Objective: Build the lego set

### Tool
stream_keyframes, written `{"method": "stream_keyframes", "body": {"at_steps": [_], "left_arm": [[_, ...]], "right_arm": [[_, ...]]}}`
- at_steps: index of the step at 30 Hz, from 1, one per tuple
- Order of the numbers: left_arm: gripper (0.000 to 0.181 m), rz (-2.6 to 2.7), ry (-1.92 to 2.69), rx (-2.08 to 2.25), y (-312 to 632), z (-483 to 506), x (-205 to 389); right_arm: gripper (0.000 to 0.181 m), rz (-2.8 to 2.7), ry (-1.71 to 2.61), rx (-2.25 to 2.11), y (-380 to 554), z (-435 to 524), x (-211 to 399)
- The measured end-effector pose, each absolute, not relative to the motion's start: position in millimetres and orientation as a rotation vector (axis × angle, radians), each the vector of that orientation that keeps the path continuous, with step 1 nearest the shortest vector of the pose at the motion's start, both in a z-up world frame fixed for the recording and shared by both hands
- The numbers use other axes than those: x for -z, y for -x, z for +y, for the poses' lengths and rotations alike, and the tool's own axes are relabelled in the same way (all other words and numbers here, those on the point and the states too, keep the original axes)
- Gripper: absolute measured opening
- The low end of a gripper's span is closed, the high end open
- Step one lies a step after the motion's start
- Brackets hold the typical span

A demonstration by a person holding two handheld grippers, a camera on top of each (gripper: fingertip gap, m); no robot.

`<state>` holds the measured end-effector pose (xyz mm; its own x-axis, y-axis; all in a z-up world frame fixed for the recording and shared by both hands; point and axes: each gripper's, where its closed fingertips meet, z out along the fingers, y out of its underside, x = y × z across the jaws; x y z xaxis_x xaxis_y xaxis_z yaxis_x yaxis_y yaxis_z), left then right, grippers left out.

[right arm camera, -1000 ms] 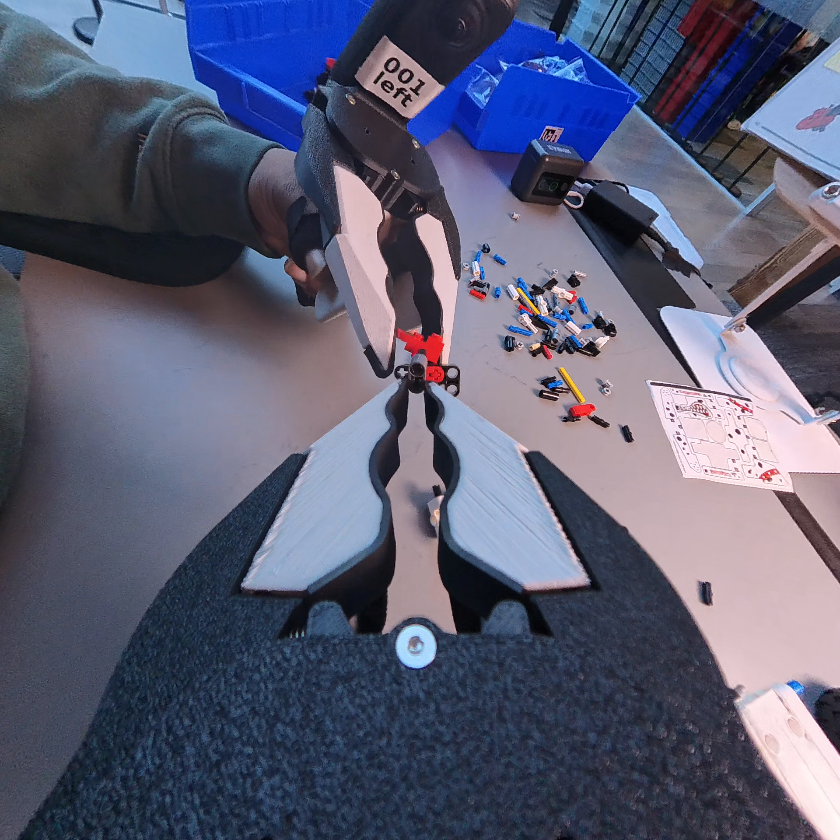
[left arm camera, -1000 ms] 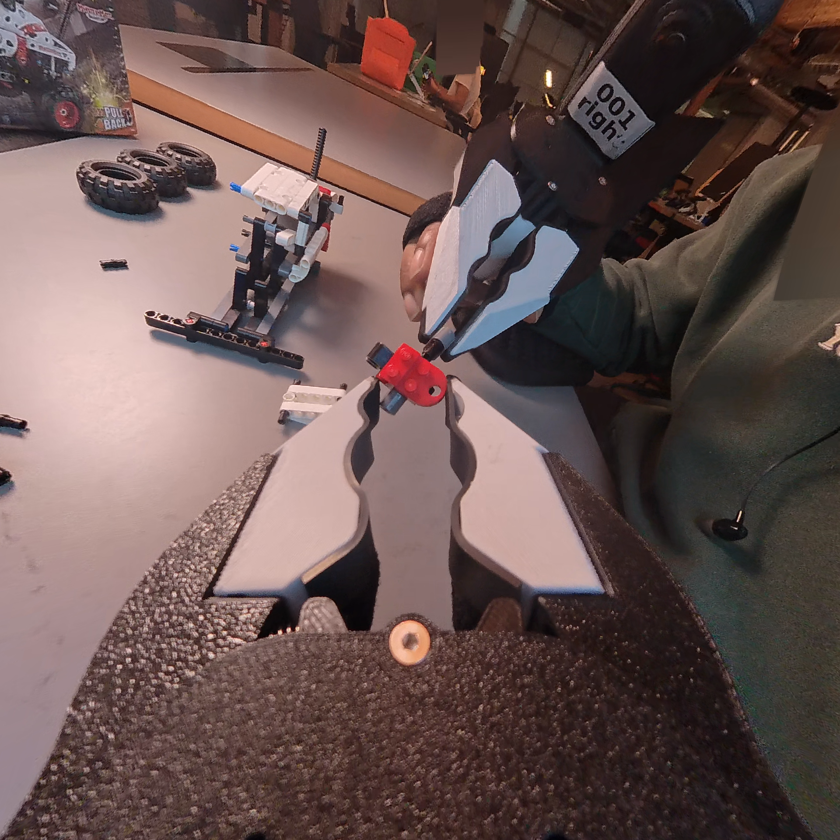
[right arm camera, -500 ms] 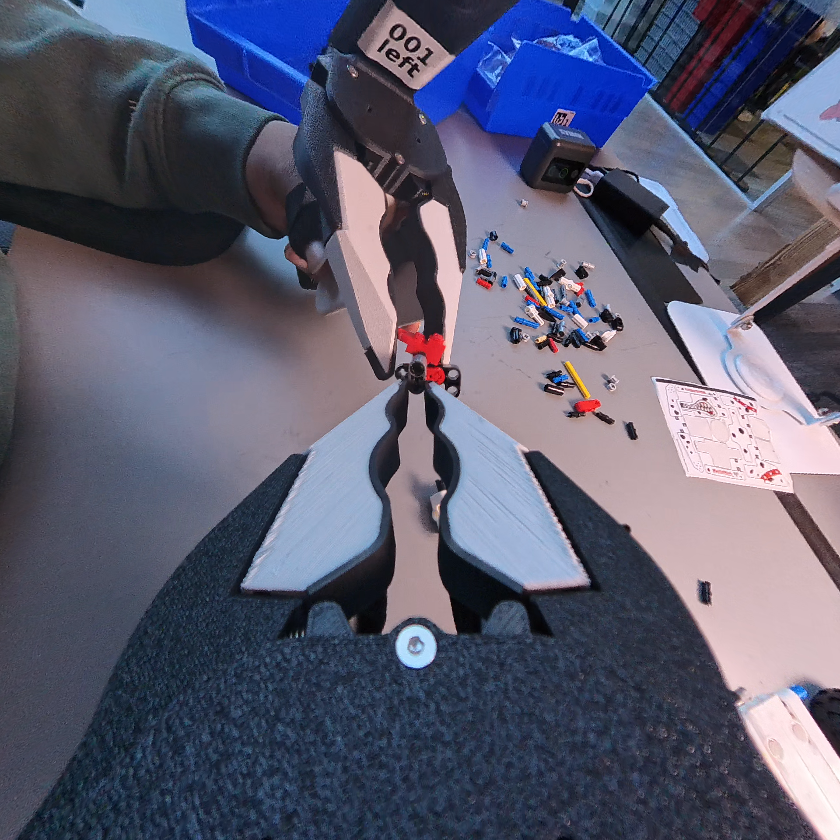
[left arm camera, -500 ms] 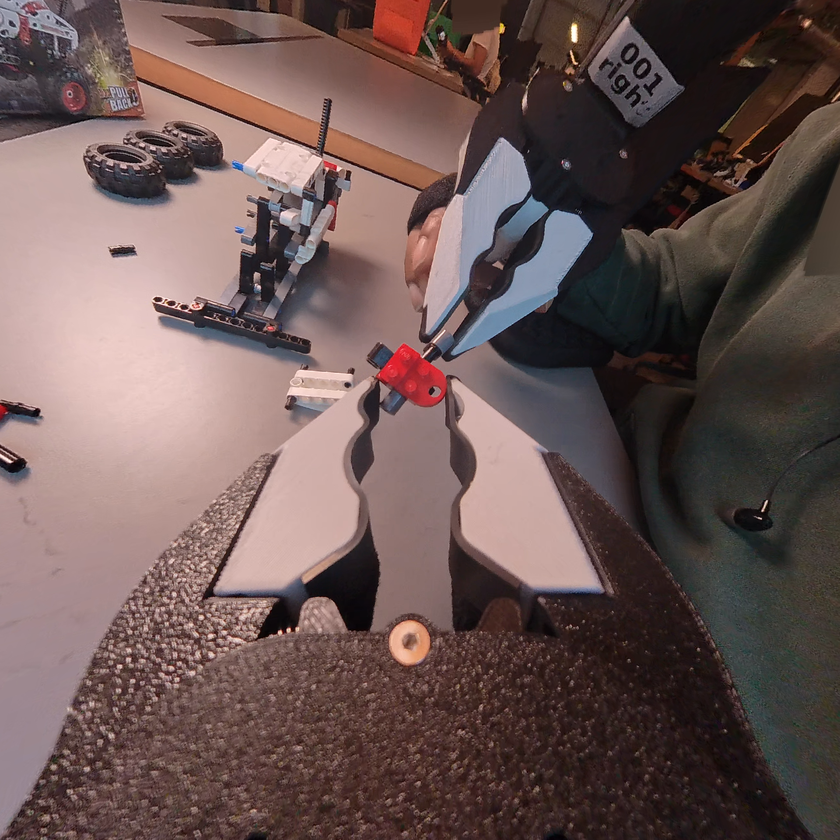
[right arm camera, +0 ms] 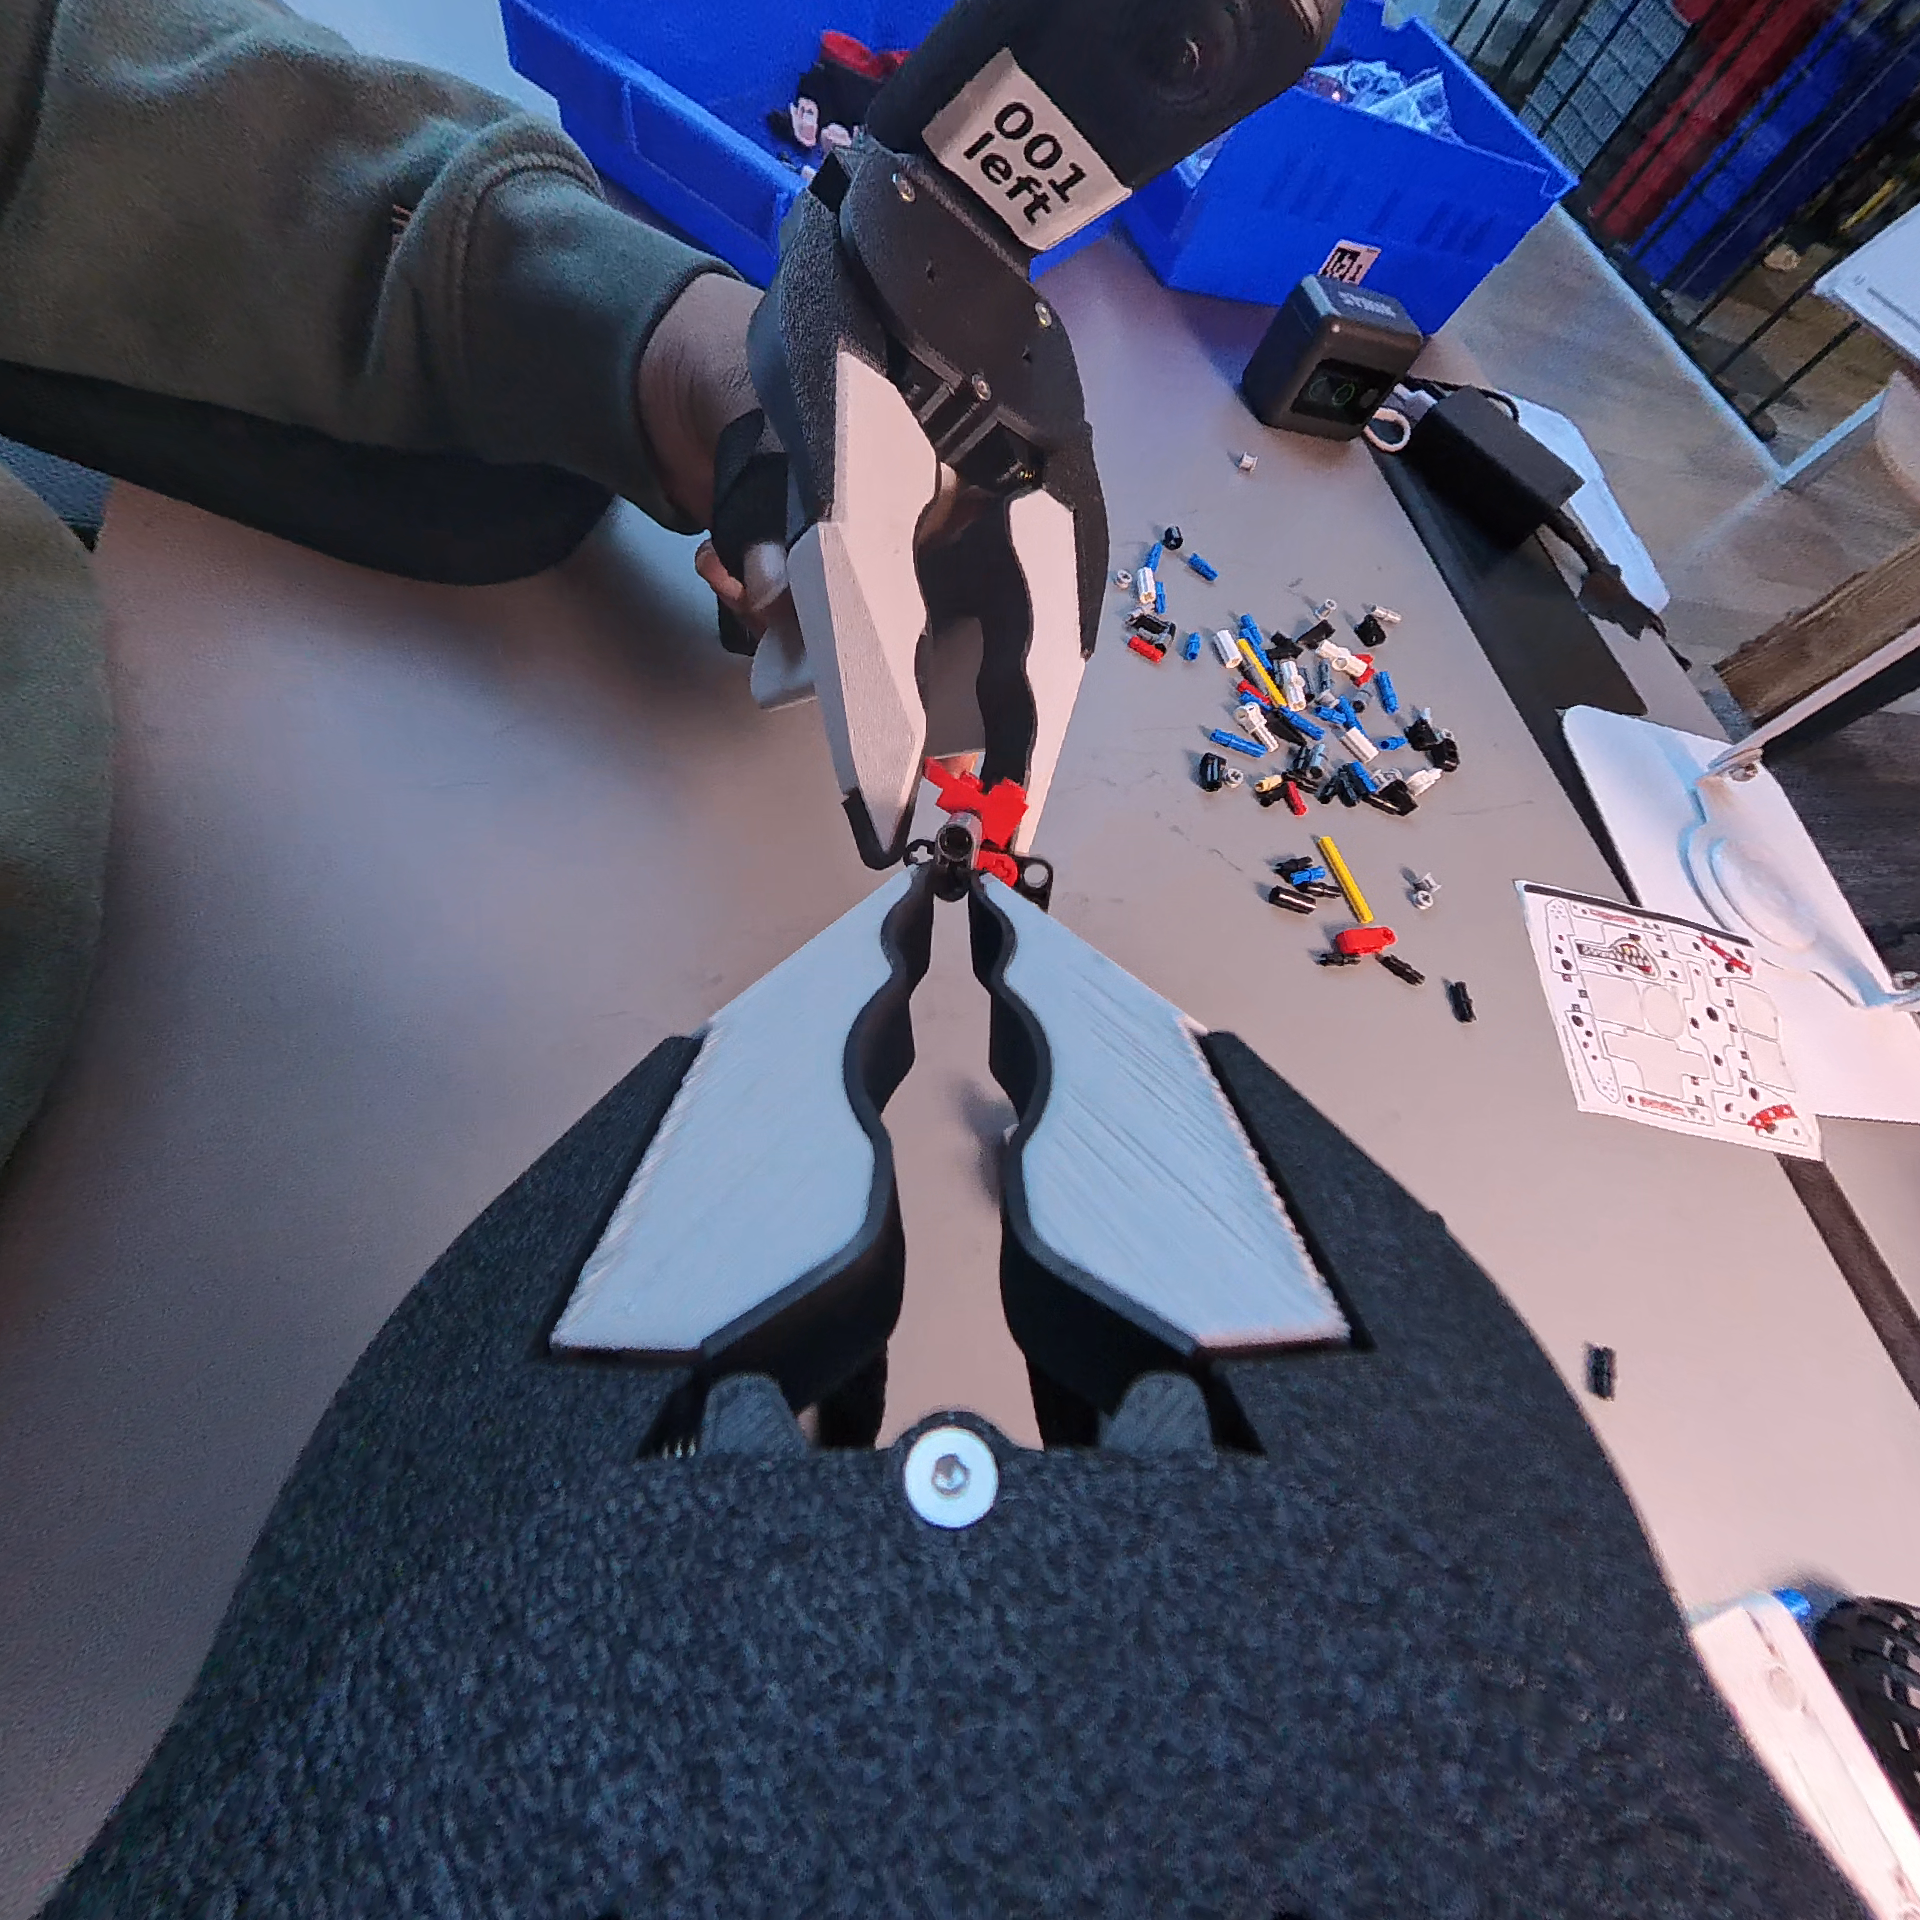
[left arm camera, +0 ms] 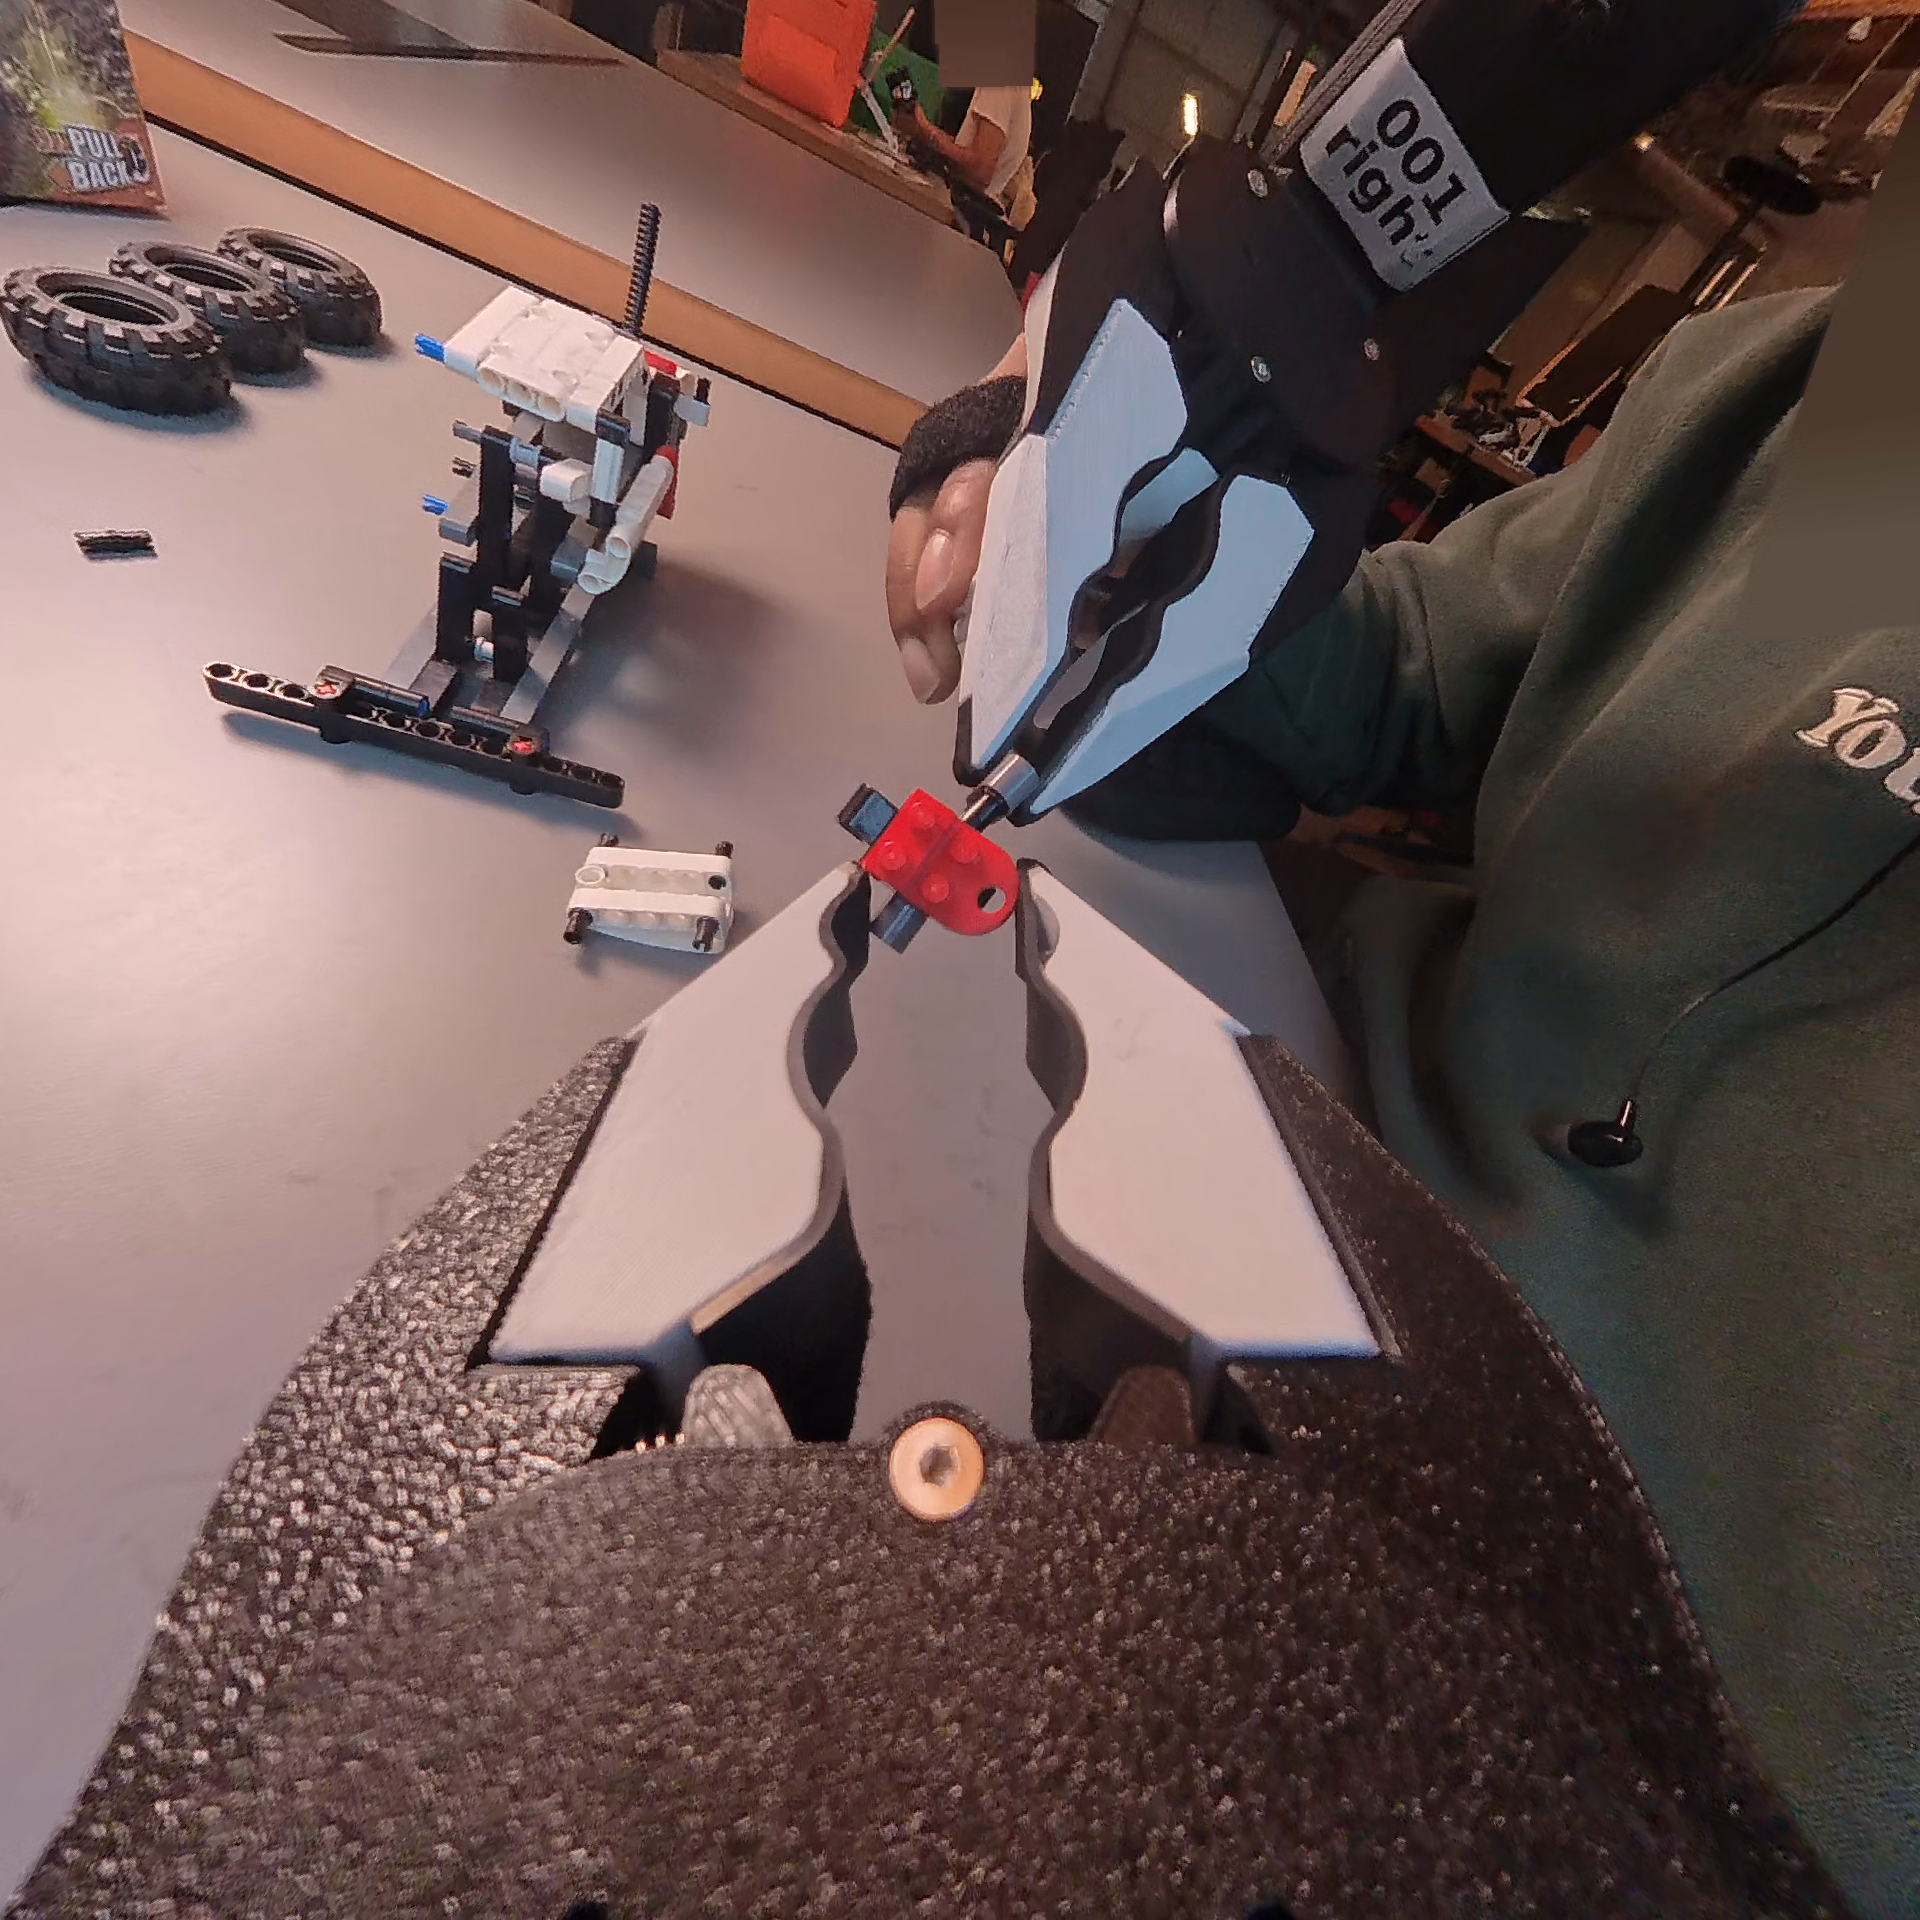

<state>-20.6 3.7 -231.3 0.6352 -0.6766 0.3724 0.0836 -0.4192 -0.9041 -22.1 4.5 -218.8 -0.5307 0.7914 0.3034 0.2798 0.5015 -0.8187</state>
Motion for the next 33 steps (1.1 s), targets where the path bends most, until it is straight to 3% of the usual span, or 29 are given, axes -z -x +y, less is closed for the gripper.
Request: {"method": "stream_keyframes", "body": {"at_steps": [24, 33], "left_arm": [[0.026, 0.515, 1.986, 0.961, 10.3, -2.7, 255.3], [0.027, 0.298, 1.735, 1.153, 27.3, 1.8, 214.6]], "right_arm": [[0.005, -2.191, 0.666, -0.988, 11.4, -1.3, 244.1], [0.007, -1.910, 0.848, -1.248, 34.7, 0.9, 197.2]]}}
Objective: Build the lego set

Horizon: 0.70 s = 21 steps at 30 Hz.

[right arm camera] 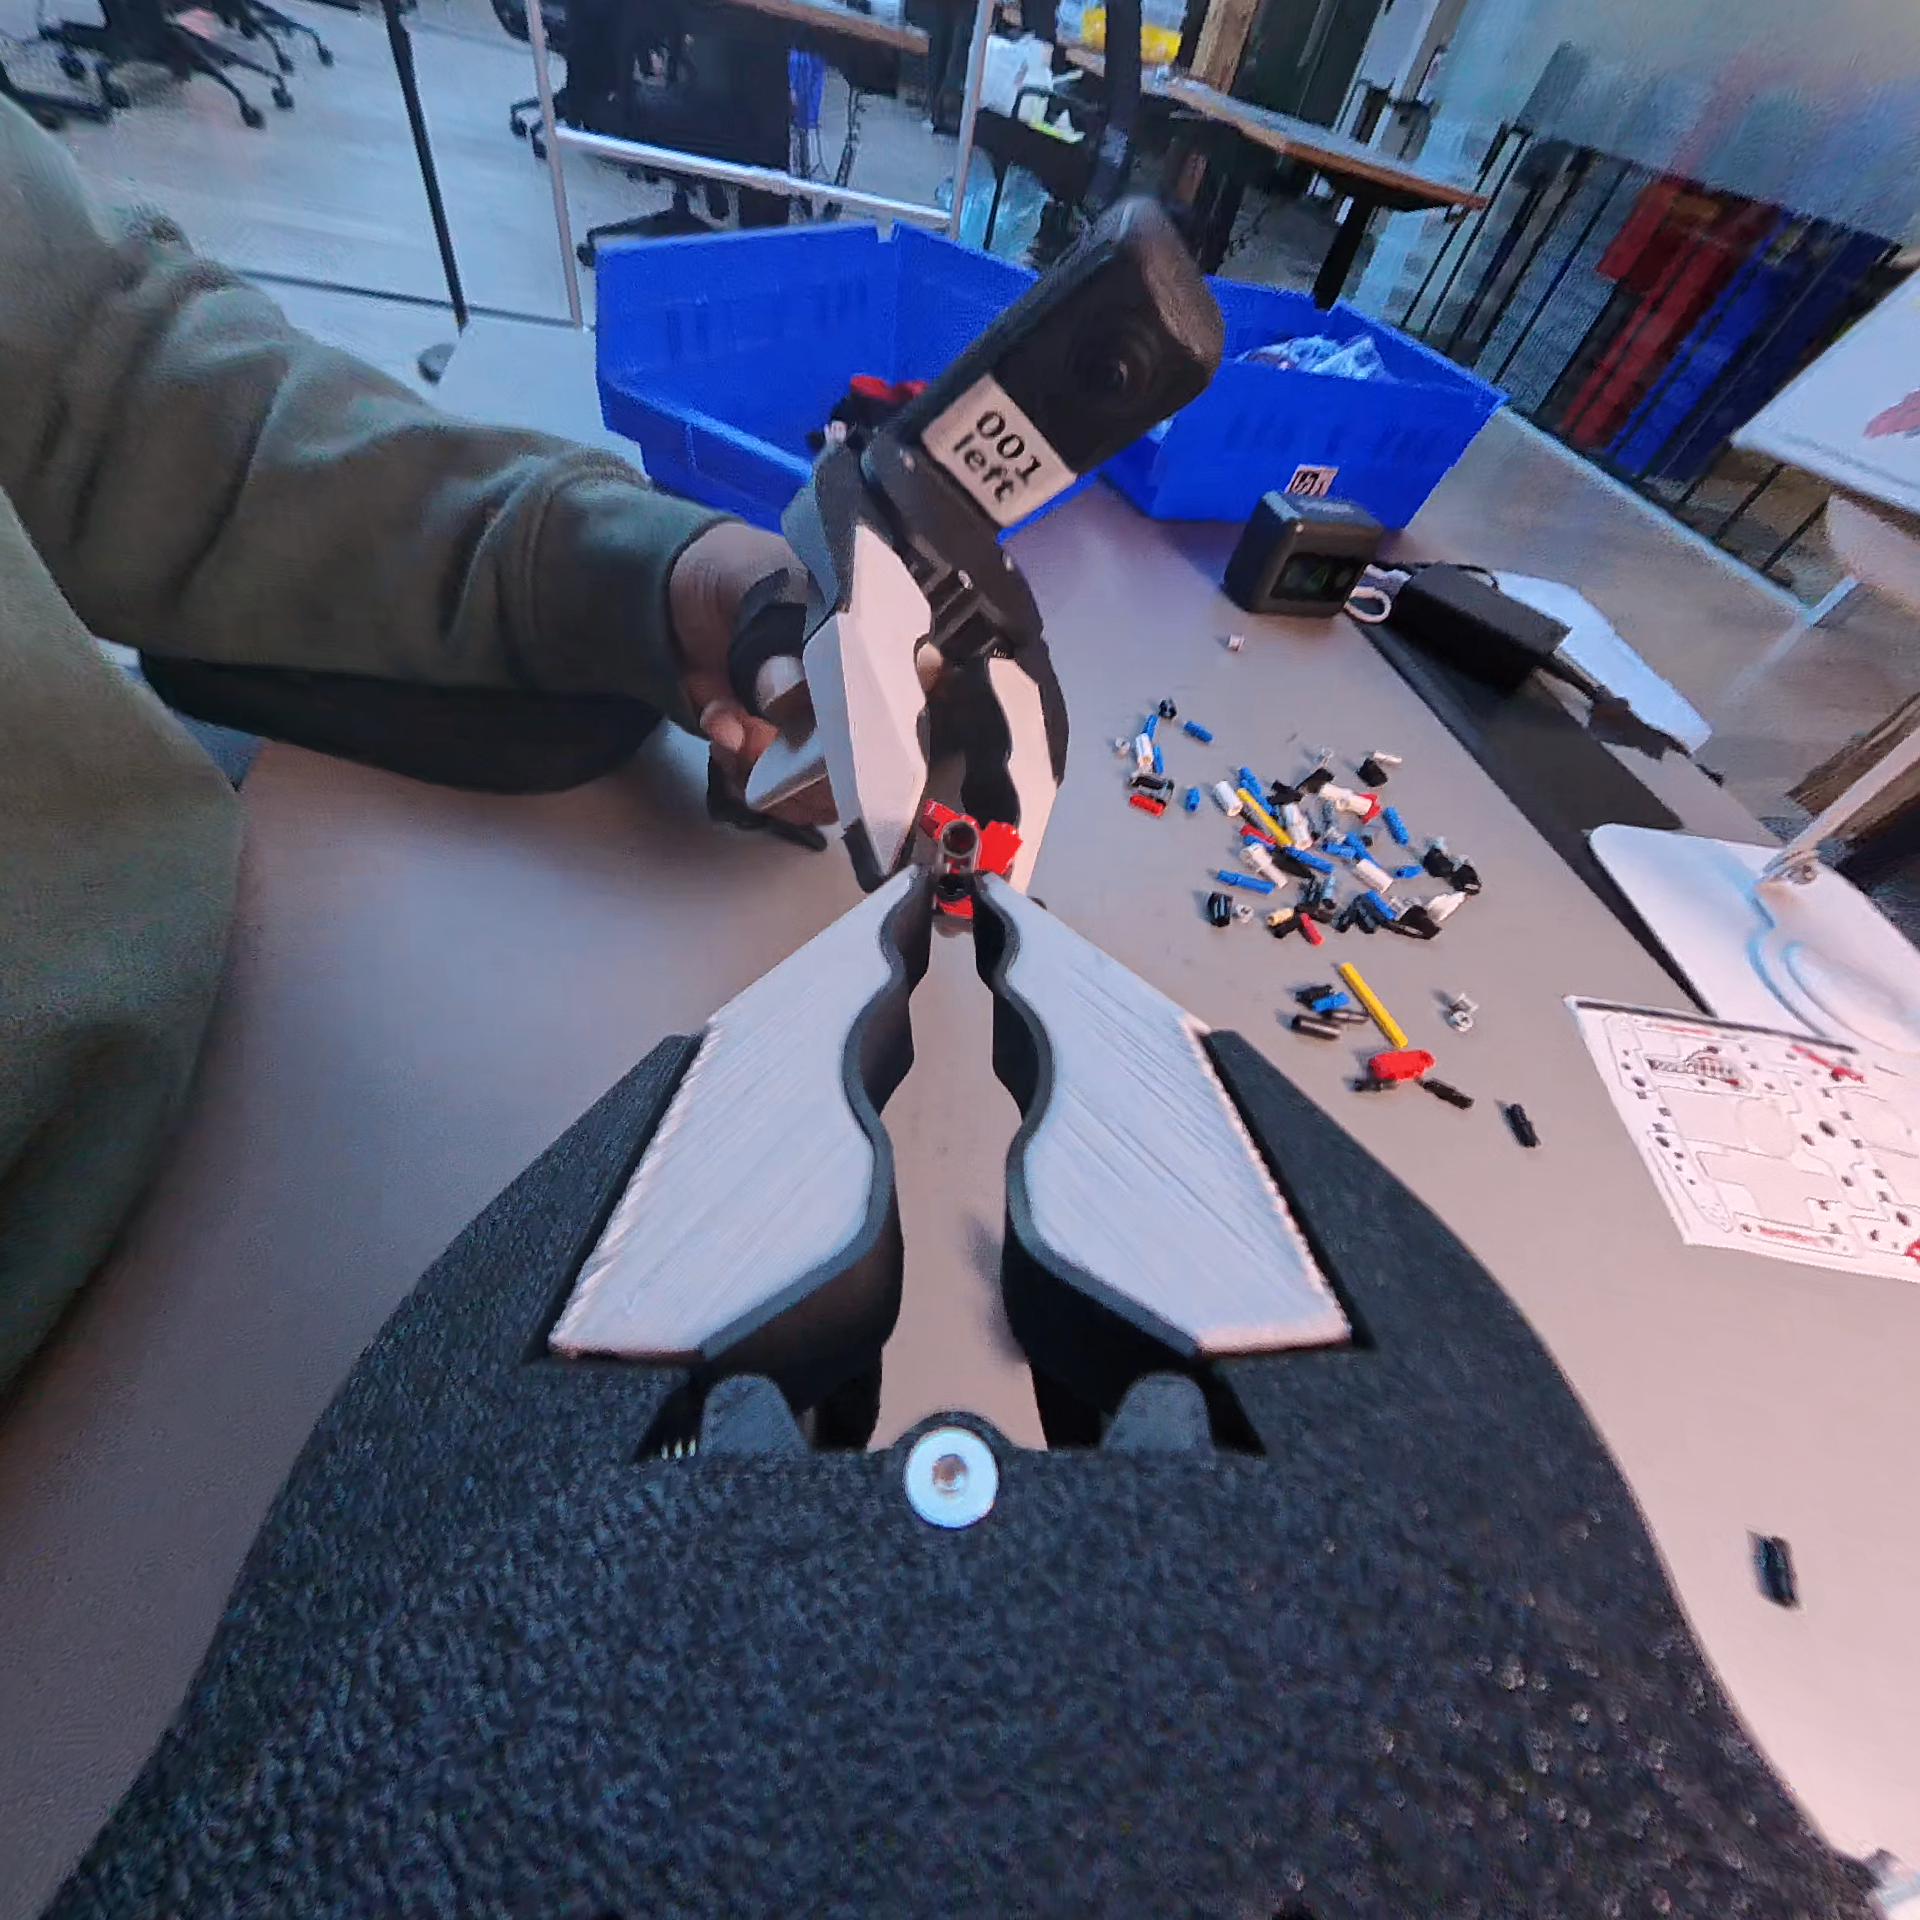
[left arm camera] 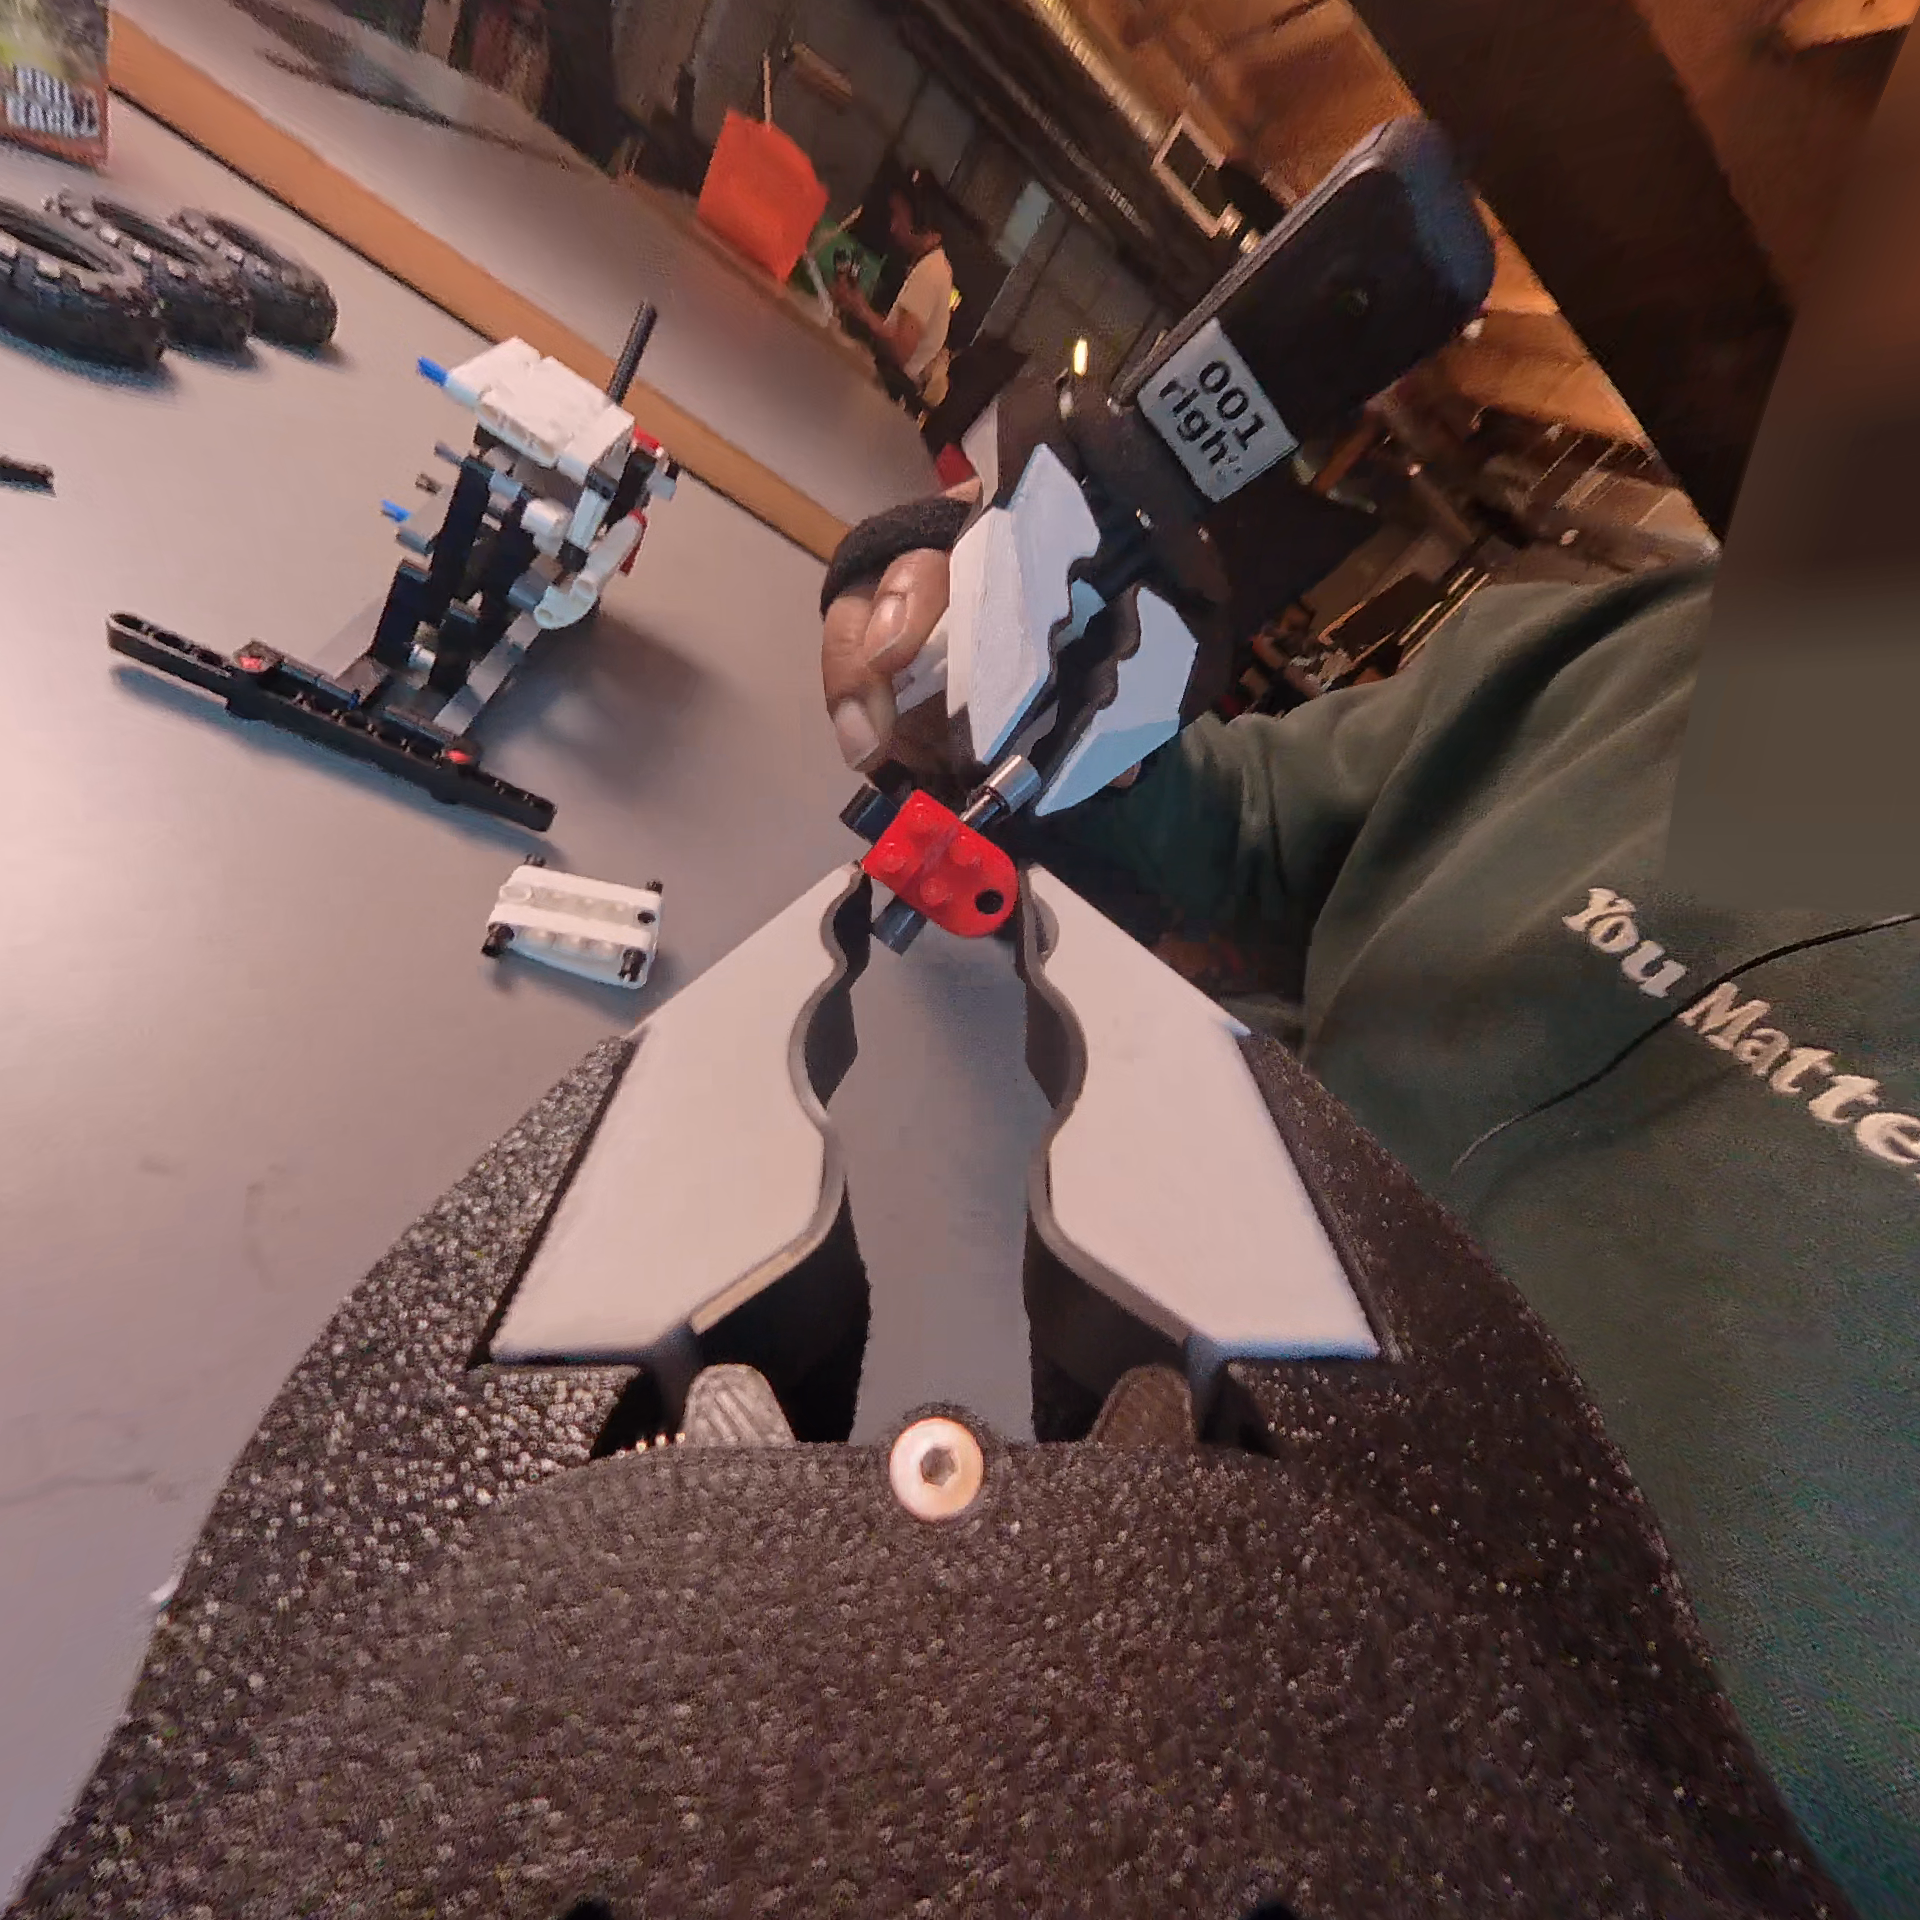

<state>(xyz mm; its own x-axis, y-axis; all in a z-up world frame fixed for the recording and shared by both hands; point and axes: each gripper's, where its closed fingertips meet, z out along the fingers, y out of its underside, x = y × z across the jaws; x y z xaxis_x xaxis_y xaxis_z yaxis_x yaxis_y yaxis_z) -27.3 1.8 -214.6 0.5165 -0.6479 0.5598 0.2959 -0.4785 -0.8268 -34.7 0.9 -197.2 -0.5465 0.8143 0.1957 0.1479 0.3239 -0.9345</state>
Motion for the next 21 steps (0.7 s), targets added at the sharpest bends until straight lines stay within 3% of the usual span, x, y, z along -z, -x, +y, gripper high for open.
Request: {"method": "stream_keyframes", "body": {"at_steps": [8, 21], "left_arm": [[0.028, 0.299, 1.481, 1.234, 27.8, -5.7, 178.7], [0.027, 0.389, 1.482, 1.181, 17.0, -9.6, 178.4]], "right_arm": [[0.018, -1.785, 0.760, -1.239, 32.5, -9.8, 164.8], [0.008, -1.781, 0.734, -1.198, 28.9, -15.1, 161.4]]}}
